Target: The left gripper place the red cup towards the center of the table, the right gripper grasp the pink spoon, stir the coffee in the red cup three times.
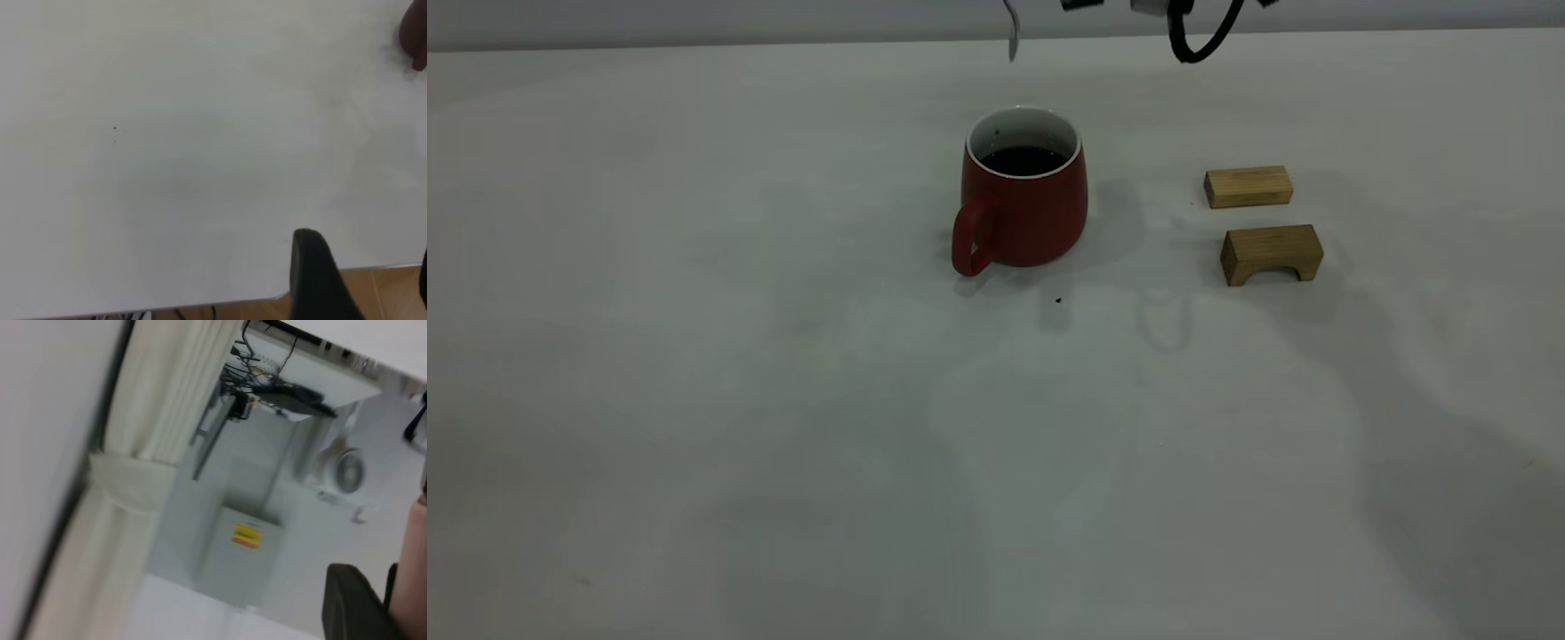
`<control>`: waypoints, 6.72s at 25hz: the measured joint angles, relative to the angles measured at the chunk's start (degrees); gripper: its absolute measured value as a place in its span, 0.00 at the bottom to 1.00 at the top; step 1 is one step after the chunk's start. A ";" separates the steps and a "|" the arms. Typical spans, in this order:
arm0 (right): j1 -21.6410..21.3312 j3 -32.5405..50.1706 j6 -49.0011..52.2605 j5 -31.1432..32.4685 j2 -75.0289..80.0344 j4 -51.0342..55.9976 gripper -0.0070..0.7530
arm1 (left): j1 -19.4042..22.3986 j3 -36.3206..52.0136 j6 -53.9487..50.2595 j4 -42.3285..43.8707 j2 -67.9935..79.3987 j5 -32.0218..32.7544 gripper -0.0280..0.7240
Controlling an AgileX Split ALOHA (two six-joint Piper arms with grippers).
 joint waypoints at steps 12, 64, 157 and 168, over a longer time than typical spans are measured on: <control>0.00 -7.04 3.97 -1.91 10.82 0.31 0.17 | 0.00 0.00 0.00 0.00 0.00 0.00 0.63; -0.23 -9.13 0.45 0.61 18.50 0.39 0.17 | 0.00 0.00 0.00 0.00 0.00 0.00 0.63; -10.13 28.44 -23.73 12.76 -101.38 -100.82 0.31 | 0.00 0.00 -0.06 0.00 0.00 0.00 0.63; -15.58 49.53 -23.73 7.54 -128.65 -98.15 0.32 | 0.00 0.00 -0.06 0.00 0.00 0.00 0.63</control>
